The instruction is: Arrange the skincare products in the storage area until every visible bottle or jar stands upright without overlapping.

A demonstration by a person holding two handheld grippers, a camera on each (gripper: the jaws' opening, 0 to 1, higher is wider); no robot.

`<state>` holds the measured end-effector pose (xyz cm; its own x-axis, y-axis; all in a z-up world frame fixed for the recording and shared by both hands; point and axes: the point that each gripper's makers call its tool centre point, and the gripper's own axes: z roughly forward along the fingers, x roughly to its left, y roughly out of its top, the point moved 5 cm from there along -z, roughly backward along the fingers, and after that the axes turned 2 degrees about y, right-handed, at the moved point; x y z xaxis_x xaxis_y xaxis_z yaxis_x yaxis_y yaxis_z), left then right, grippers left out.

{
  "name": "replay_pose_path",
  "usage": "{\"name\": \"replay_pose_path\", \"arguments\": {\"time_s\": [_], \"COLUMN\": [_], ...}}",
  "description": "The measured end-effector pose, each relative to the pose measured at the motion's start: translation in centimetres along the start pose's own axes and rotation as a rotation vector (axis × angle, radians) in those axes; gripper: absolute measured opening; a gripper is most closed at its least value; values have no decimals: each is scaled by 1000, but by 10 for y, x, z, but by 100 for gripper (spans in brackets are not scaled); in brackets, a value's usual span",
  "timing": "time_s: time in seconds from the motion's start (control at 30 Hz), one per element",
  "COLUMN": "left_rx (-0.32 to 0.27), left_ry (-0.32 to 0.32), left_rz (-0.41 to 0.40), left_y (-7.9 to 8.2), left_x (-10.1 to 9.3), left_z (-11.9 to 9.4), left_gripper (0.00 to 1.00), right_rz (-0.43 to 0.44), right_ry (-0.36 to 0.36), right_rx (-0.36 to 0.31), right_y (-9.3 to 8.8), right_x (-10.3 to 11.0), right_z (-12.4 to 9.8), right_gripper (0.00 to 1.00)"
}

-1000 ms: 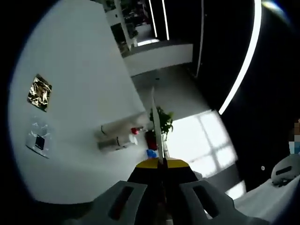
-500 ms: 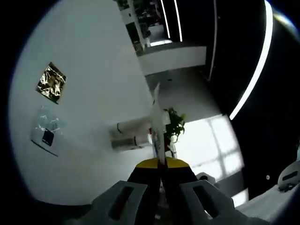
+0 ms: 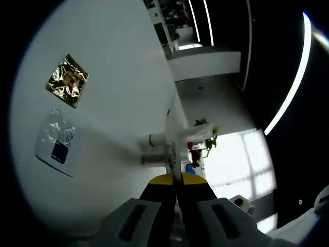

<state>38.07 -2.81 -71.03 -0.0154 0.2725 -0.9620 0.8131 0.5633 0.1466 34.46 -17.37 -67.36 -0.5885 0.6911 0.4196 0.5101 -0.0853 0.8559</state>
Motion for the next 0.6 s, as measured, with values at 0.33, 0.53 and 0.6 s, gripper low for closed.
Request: {"name": "replay_pose_path", "arguments": {"time_s": [0.33, 0.53, 0.6], "left_rx": [10, 19, 22], "left_ry": [86, 141, 163], "left_rz": [14, 44, 60], "left_y": [-1, -4, -5], "left_x": [27, 38, 43], "left_z": [18, 24, 26], "left_gripper": [0, 0, 0], "right_rz": [-37, -23, -34], "right_ry": [-72, -100, -109], "right_rx": [25, 16, 16], "right_y": [-1, -1, 1], "right_x": [-15, -20, -21], "right_z": [-11, -16, -16], "right_gripper": [81, 83, 83]}}
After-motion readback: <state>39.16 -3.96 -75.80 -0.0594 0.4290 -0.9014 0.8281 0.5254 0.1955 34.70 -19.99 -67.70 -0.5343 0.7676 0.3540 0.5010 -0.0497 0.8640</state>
